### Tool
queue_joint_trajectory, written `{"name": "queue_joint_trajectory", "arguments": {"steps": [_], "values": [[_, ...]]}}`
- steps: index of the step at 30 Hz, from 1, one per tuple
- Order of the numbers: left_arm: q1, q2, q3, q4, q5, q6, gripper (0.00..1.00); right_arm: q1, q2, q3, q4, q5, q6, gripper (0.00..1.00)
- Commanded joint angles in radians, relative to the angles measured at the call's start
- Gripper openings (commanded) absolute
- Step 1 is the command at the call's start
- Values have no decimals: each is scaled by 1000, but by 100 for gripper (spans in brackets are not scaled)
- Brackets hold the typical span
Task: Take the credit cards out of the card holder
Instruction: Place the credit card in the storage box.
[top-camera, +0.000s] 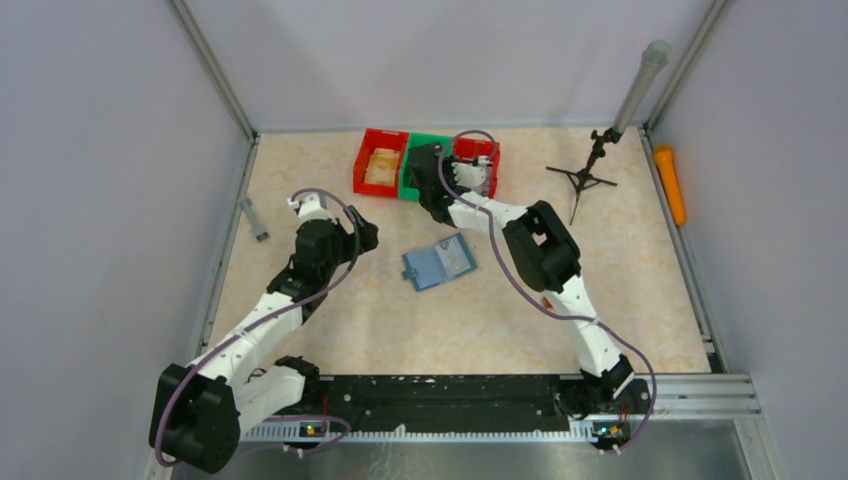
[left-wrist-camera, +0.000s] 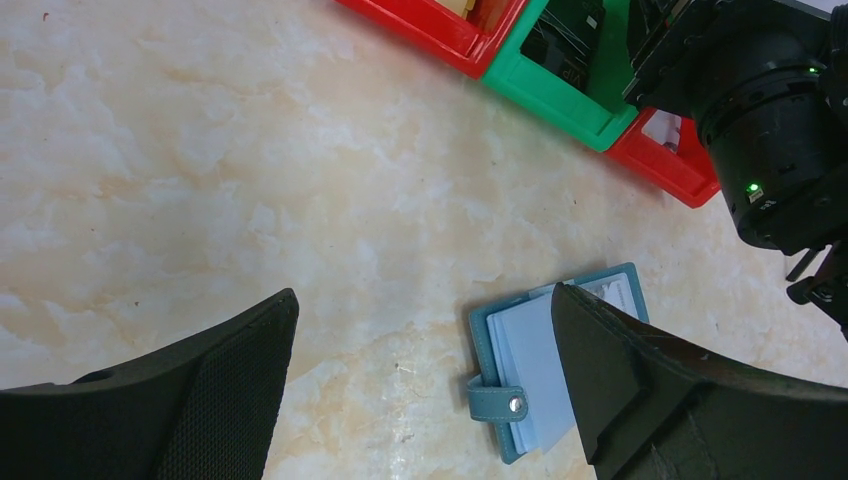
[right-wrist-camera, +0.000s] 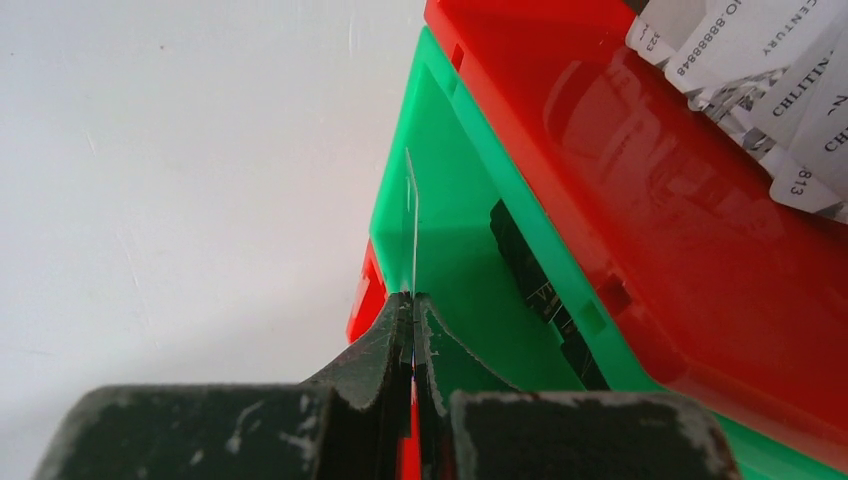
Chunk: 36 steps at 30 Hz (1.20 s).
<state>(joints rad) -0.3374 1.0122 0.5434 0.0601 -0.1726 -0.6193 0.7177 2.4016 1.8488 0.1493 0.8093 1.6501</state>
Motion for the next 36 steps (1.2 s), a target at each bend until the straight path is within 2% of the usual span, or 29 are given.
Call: {"name": "queue_joint_trajectory", "arguments": {"steps": [1, 14, 19, 21, 28, 32, 34, 36], "values": [[5, -18, 13, 12, 8, 16, 99, -8, 17, 44, 48, 56, -26, 0], [6, -21, 15, 12, 24, 16, 99, -14, 40, 55, 113, 59, -86, 0], [6, -16, 16, 11, 24, 17, 99, -14, 45, 63, 142, 54, -137, 29], [7, -14, 17, 10, 22, 21, 99, -14, 33, 53, 156, 53, -156, 36], [8, -10, 18, 10, 25, 27, 99, -14, -85, -76, 235, 50, -246, 38], [9, 7, 21, 20, 65, 38, 99, -13, -193, -184, 317, 10, -461, 38], [9, 24, 25, 25, 115, 47, 99, -14, -258, -277, 430, -48, -646, 39], [9, 37, 26, 29, 148, 53, 99, -14, -327, -401, 600, -163, -816, 44]]}}
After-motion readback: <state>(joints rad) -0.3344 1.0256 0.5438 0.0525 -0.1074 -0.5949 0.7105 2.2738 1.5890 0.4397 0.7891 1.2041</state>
